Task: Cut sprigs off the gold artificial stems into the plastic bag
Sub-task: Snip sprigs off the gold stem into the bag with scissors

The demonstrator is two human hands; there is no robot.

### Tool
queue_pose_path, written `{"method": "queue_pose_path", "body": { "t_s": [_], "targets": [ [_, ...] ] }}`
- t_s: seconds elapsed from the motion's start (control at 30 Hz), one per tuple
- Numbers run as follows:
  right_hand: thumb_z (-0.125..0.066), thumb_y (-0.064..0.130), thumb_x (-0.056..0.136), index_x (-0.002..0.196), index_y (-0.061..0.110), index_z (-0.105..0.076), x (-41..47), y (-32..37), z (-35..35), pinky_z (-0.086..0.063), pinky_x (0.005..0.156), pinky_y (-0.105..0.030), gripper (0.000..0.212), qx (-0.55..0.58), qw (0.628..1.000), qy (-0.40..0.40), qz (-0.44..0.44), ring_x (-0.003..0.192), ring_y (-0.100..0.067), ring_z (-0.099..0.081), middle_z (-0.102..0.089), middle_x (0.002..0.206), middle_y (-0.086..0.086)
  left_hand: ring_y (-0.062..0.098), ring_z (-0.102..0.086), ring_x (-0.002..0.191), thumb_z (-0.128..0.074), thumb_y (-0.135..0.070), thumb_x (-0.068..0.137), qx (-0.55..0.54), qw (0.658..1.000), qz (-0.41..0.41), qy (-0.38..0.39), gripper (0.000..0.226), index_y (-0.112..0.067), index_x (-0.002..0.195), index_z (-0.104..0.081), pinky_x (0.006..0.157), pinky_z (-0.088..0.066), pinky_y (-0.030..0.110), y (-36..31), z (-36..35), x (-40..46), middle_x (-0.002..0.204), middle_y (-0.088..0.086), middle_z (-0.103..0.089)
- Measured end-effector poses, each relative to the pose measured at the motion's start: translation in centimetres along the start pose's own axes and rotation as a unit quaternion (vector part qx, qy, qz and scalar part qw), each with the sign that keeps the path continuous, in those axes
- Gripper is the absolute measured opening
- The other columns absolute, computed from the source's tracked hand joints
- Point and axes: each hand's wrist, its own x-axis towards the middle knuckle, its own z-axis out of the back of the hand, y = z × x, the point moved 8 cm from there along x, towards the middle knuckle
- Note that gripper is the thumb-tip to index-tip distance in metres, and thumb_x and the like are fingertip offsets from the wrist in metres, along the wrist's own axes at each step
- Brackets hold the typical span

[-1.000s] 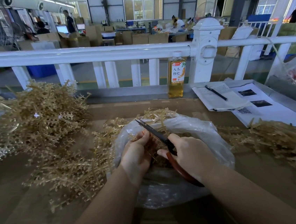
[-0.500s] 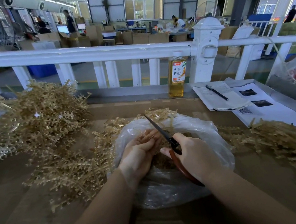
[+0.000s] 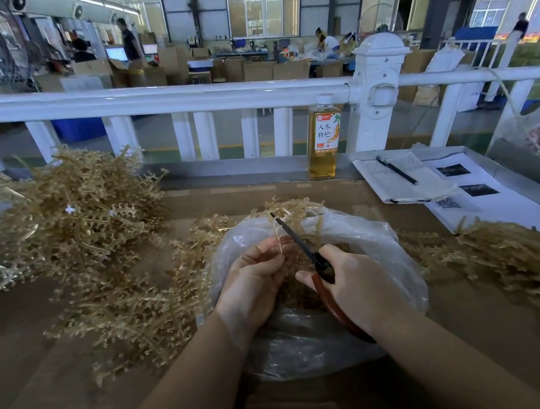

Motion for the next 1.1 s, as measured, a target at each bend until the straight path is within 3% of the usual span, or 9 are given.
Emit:
{"method": "queue_pose_path", "body": {
  "t_s": [0.13, 0.23, 0.33, 0.47, 0.6, 0.83, 1.1],
  "targets": [
    [-0.051, 0.059, 0.089, 0.105, 0.023, -0.057, 0.2, -0.3, 0.0, -0.051, 0.072, -0.025, 0.040, 0.008, 1.000, -0.005, -0.010, 0.080, -0.012, -0.062, -0.066, 0.086, 0.006, 0.021, -0.066, 0.089, -0.041, 0.012, 0.090, 0.022, 0.999, -0.003, -0.025, 0.023, 0.007, 0.101, -0.061, 0.085, -0.053, 0.028, 0.0, -0.1, 0.1, 0.095, 0.017, -0.068],
    [-0.052, 0.059, 0.089, 0.096, 0.025, -0.054, 0.3, -0.6, -0.3, -0.048, 0.067, -0.024, 0.034, 0.013, 1.000, 0.000, -0.015, 0.073, -0.009, -0.058, -0.059, 0.077, 0.010, 0.018, -0.068, 0.076, -0.046, 0.009, 0.090, 0.013, 0.998, 0.003, -0.053, 0.015, 0.004, 0.090, -0.060, 0.074, -0.057, 0.025, 0.2, 0.0, 0.1, 0.083, 0.014, -0.068],
    [-0.055, 0.057, 0.088, 0.082, 0.031, -0.046, 0.3, -0.9, -0.2, -0.035, 0.056, -0.017, 0.028, 0.031, 0.999, -0.013, -0.023, 0.063, -0.003, -0.049, -0.048, 0.065, 0.015, 0.017, -0.065, 0.072, -0.052, 0.004, 0.089, 0.020, 0.998, 0.001, -0.065, 0.010, 0.000, 0.087, -0.060, 0.069, -0.058, 0.024, 0.1, -0.1, 0.2, 0.079, 0.011, -0.066],
    [-0.057, 0.056, 0.086, 0.068, 0.035, -0.037, 0.4, -1.1, 0.4, -0.029, 0.051, -0.015, 0.035, 0.063, 0.997, -0.042, -0.030, 0.057, 0.000, -0.048, -0.048, 0.058, 0.013, 0.004, -0.061, 0.052, -0.056, 0.000, 0.090, 0.009, 0.994, -0.002, -0.109, 0.011, -0.008, 0.085, -0.063, 0.052, -0.051, 0.015, -0.1, 0.2, 0.6, 0.060, -0.003, -0.066],
    [-0.056, 0.056, 0.087, 0.075, 0.035, -0.043, 0.2, -0.9, 0.4, -0.033, 0.052, -0.015, 0.028, 0.064, 0.997, -0.036, -0.014, 0.060, 0.000, -0.052, -0.052, 0.060, 0.011, 0.002, -0.056, 0.046, -0.055, -0.001, 0.090, -0.011, 0.993, -0.005, -0.120, 0.012, -0.006, 0.094, -0.064, 0.046, -0.046, 0.013, -0.1, 0.3, 0.7, 0.054, -0.005, -0.062],
    [-0.055, 0.055, 0.088, 0.089, 0.029, -0.048, 0.2, -0.6, -0.2, -0.039, 0.062, -0.020, 0.027, 0.073, 0.997, 0.008, -0.008, 0.071, -0.008, -0.055, -0.055, 0.073, 0.011, 0.006, -0.064, 0.053, -0.055, 0.005, 0.088, -0.048, 0.989, -0.001, -0.142, 0.015, -0.007, 0.089, -0.064, 0.051, -0.053, 0.016, -0.3, 0.6, 0.7, 0.064, 0.000, -0.069],
    [-0.051, 0.057, 0.090, 0.099, 0.030, -0.046, -0.1, 0.1, -0.8, -0.035, 0.071, -0.021, 0.029, 0.028, 0.998, 0.048, 0.016, 0.086, -0.011, -0.051, -0.053, 0.088, 0.007, 0.014, -0.061, 0.078, -0.051, 0.006, 0.091, -0.070, 0.982, -0.009, -0.175, 0.016, -0.007, 0.092, -0.061, 0.055, -0.055, 0.017, -0.4, 0.9, 0.9, 0.086, 0.006, -0.064]
  ]
}}
